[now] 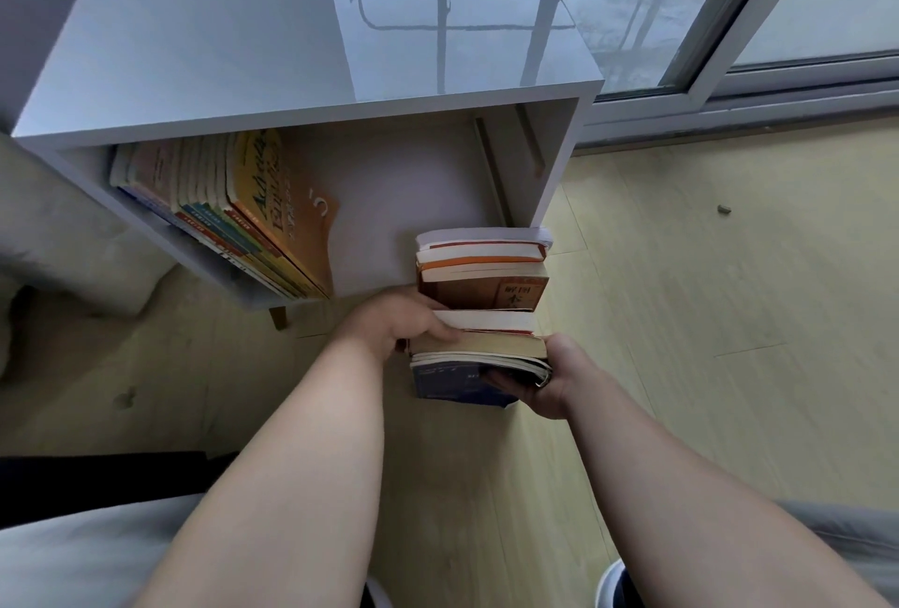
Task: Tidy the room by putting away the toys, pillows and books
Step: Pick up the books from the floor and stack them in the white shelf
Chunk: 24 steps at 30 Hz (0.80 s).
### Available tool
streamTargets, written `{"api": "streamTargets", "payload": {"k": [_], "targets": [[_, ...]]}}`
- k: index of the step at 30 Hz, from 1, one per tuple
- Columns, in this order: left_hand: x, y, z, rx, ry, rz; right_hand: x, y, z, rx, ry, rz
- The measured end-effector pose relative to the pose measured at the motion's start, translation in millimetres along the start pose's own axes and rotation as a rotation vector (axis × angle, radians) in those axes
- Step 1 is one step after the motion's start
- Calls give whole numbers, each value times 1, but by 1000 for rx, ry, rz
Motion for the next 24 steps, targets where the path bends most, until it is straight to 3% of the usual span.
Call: {"api": "streamTargets", "payload": {"k": [2, 5, 8, 12, 17, 24], "targets": [[0, 4, 6, 230, 63, -44, 0, 1, 0, -3, 1, -3], [3, 4, 17, 574, 112, -279, -3, 2, 1, -13, 8, -2], [9, -2, 14, 546, 107, -357, -3, 2, -1, -28, 16, 29], [11, -2, 4, 468, 87, -320, -5, 4, -2, -33, 22, 64], [7, -4, 1, 205, 40, -268, -7, 6, -3, -28, 27, 81], [-8, -40, -8, -680, -95, -340, 1, 6, -8, 10, -8, 75]]}}
Point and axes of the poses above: each hand's wrist, its own x-axis away from the middle knuckle, its own y-axis out of the back of the hand, z = x × y, the point moved 1 cm from there along -x, towards the middle knuckle, and after that the axes turned 12 degrees about -y, right-handed, at the moved point
